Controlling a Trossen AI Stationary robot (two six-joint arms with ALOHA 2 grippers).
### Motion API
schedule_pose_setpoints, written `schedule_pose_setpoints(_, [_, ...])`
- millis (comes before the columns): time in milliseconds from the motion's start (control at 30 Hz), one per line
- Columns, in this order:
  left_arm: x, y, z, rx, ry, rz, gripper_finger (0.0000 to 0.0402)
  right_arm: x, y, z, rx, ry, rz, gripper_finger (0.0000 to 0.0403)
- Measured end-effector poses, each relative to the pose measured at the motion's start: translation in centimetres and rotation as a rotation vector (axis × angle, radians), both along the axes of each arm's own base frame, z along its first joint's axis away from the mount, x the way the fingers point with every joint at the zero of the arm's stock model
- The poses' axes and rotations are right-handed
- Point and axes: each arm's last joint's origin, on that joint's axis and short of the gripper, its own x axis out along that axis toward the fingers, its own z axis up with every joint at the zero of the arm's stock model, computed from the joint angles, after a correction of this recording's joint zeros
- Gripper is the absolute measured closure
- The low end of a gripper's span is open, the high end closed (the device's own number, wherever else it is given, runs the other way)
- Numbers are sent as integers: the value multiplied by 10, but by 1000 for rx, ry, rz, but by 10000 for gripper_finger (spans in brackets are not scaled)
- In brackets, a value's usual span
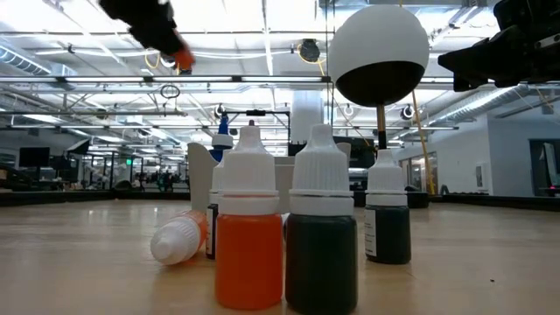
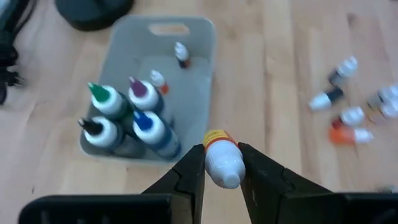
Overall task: Pick & Place food coloring
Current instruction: Put the left small orange food coloring bottle into the gray bin
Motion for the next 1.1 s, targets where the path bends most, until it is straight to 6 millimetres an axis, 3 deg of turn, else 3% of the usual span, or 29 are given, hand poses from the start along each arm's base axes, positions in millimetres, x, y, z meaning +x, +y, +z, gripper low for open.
schedule_pose_setpoints(133, [17,10,3,29,-74,25,312,0,0,0,-2,0,0,403])
schedule_pose_setpoints(300, [55,27,8,72,-179,39,312,0,0,0,-3,-2,-3,403])
schedule_pose_setpoints(467, [103,43,2,101,-147,44,312,0,0,0,-13,-4,-3,403])
schedule_pose_setpoints(667, [152,42,-11,131,-98,-57,312,0,0,0,-15,-1,-1,403])
schedule_pose_setpoints(867, [171,43,-14,125,33,-55,311,0,0,0,-11,0,-1,403])
schedule_pose_setpoints(1100, [175,52,-27,113,122,-21,311,0,0,0,-24,-2,-3,403])
